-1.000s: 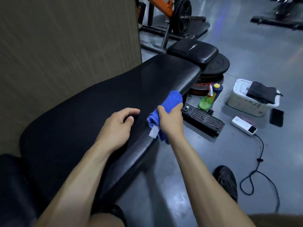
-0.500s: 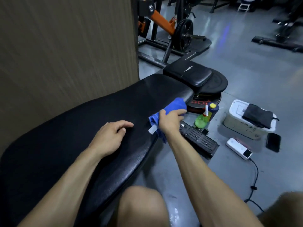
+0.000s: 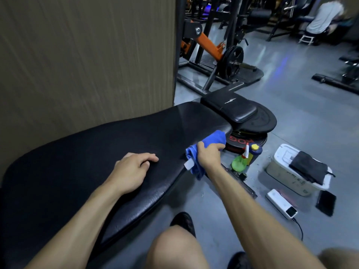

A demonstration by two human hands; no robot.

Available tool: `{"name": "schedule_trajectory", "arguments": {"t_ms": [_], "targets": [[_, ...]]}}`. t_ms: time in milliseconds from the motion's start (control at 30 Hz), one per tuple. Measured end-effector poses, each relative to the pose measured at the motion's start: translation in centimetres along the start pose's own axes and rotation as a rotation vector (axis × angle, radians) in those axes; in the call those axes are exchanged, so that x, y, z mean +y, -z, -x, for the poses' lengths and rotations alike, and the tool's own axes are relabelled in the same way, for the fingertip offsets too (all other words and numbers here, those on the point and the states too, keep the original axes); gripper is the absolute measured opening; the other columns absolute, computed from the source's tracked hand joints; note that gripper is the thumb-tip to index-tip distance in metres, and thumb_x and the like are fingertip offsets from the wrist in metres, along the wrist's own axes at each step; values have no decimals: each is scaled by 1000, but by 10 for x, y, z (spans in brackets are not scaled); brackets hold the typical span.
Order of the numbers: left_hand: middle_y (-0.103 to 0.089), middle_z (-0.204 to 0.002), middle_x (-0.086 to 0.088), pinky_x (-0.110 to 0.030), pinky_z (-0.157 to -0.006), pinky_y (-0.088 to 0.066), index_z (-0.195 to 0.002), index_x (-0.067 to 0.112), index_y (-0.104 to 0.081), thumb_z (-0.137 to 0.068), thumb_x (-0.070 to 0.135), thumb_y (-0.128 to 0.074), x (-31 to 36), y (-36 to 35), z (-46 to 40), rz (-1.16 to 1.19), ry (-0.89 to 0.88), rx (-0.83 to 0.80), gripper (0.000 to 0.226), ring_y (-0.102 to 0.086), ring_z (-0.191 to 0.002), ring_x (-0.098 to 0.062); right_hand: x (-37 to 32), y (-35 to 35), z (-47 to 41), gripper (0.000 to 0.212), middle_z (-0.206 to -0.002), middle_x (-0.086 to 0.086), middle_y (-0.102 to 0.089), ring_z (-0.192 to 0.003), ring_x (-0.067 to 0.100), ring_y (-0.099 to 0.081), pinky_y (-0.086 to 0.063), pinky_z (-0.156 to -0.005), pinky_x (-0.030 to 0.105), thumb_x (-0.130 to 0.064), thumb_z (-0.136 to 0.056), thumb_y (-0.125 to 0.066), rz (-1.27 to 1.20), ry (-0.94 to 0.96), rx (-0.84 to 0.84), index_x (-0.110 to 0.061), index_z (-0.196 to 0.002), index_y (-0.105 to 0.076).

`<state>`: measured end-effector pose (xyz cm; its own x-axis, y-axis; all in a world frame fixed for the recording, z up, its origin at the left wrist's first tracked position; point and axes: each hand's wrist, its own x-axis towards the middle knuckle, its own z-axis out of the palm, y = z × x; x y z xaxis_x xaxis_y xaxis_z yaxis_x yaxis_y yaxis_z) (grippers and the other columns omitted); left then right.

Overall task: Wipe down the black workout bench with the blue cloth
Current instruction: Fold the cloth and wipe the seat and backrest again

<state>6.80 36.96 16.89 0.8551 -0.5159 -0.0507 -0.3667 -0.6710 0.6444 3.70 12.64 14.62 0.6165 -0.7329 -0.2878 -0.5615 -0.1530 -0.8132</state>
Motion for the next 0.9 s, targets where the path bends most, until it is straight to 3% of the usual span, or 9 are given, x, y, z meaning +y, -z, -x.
{"name": "schedule_trajectory", "arguments": {"t_ms": [100,200,300,400,467,533,600,767,900], "targets": [[-63,-124,24,-40,-113,-38,-120,42,-66,-104,19,-43,12,0,-24,-27,-27,-8,37,-51,-128,-8,18,-5,-3,102,-149,29,-37,-133,38,-44,-37,-108,43,-49,-86,-44,-81,42,-20,9,-150,10],[-64,-129,21,-33,-112,-38,-122,39,-67,-103,16,-43,33,-17,-64,-23,-121,-45,37,-51,-128,-8,18,-2,-24,98,-149,28,-36,-132,36,-44,-37,-103,38,-42,-89,-51,-126,26,-6,10,-150,6],[-63,-130,19,-29,-110,-36,-122,37,-66,-102,13,-43,53,-40,-108,-56,-200,-54,38,-49,-128,-8,19,4,-46,96,-141,26,-44,-126,37,-47,-41,-103,43,-49,-79,-50,-176,23,30,7,-145,-10],[-64,-128,19,-35,-111,-37,-120,38,-66,-102,14,-42,64,-54,-146,-81,-210,-36,38,-46,-128,-8,20,26,-83,71,-126,17,-53,-115,33,-52,-44,-96,44,-48,-80,-51,-207,23,42,-1,-128,-27],[-64,-124,19,-31,-106,-37,-117,36,-67,-102,14,-43,69,-59,-166,-102,-211,-12,37,-47,-125,-7,16,46,-113,56,-104,8,-56,-96,26,-54,-46,-84,40,-48,-77,-52,-216,53,15,-8,-113,-36],[-67,-118,18,-25,-98,-37,-112,32,-71,-101,10,-45,72,-61,-181,-114,-224,30,36,-51,-117,-8,11,63,-138,45,-78,-1,-50,-73,23,-49,-41,-65,35,-49,-69,-49,-189,79,-15,-14,-96,-40],[-68,-110,19,-27,-95,-40,-104,31,-73,-98,4,-48,71,-65,-191,-88,-249,101,37,-54,-108,-9,8,71,-145,32,-70,-3,-47,-65,21,-45,-38,-61,34,-44,-73,-49,-159,114,-30,-17,-87,-40],[-66,-103,23,-46,-94,-46,-93,35,-70,-93,-1,-54,58,-76,-195,-87,-292,220,39,-54,-102,-8,19,84,-139,16,-95,3,-51,-87,4,-43,-35,-74,33,-29,-89,-48,77,308,4,-15,-80,-47],[-65,-101,25,-44,-96,-45,-92,35,-69,-93,-1,-55,61,-76,-194,-89,-284,235,38,-55,-102,-7,13,89,-154,25,-102,6,-50,-85,19,-44,-31,-70,35,-37,-90,-49,353,390,59,-13,-84,-50]]}}
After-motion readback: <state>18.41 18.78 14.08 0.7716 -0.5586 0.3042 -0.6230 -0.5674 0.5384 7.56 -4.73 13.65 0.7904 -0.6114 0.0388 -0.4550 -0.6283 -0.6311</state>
